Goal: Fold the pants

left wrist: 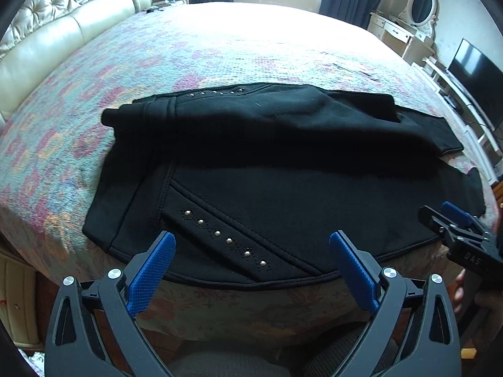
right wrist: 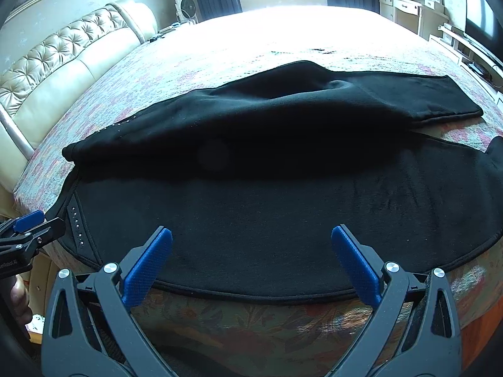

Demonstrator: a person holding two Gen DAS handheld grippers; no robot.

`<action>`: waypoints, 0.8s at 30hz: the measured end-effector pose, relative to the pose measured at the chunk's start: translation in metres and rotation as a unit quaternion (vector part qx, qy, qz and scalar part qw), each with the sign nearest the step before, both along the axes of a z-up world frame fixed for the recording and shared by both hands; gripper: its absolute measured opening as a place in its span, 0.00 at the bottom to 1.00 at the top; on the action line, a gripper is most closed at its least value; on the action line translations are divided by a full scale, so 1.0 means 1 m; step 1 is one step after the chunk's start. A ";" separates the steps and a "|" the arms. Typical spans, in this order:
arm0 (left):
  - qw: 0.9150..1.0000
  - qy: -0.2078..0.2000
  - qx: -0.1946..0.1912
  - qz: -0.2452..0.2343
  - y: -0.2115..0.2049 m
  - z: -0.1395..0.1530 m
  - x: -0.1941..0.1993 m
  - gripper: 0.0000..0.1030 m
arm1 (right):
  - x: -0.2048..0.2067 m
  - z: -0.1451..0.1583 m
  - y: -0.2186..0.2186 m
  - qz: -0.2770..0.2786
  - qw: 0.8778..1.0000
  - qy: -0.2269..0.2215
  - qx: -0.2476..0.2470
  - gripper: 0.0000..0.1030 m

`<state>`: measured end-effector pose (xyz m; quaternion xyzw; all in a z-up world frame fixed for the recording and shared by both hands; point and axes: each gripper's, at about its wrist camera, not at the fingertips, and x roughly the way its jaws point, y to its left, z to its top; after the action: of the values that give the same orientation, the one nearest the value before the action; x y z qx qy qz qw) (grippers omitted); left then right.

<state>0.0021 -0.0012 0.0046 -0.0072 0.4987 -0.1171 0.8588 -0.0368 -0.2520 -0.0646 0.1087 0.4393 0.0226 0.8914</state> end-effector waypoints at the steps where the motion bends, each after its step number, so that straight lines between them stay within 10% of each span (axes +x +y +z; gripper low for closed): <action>1: 1.000 0.008 -0.013 -0.001 0.003 0.001 0.002 0.95 | 0.000 0.001 0.000 0.001 1.000 -0.001 -0.002 0.98; 13: 0.991 0.041 -0.128 -0.007 0.109 0.029 0.078 0.95 | 0.016 0.022 0.007 0.059 0.998 -0.016 -0.009 0.98; 24: 0.950 0.134 -0.281 0.029 0.194 -0.036 0.218 0.95 | 0.045 0.017 0.010 0.082 0.995 -0.001 0.052 0.98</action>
<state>0.2204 0.1930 -0.0310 -0.2788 0.5559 -0.2256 0.7499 0.0079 -0.2422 -0.0479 0.1184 0.4440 0.1184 0.8802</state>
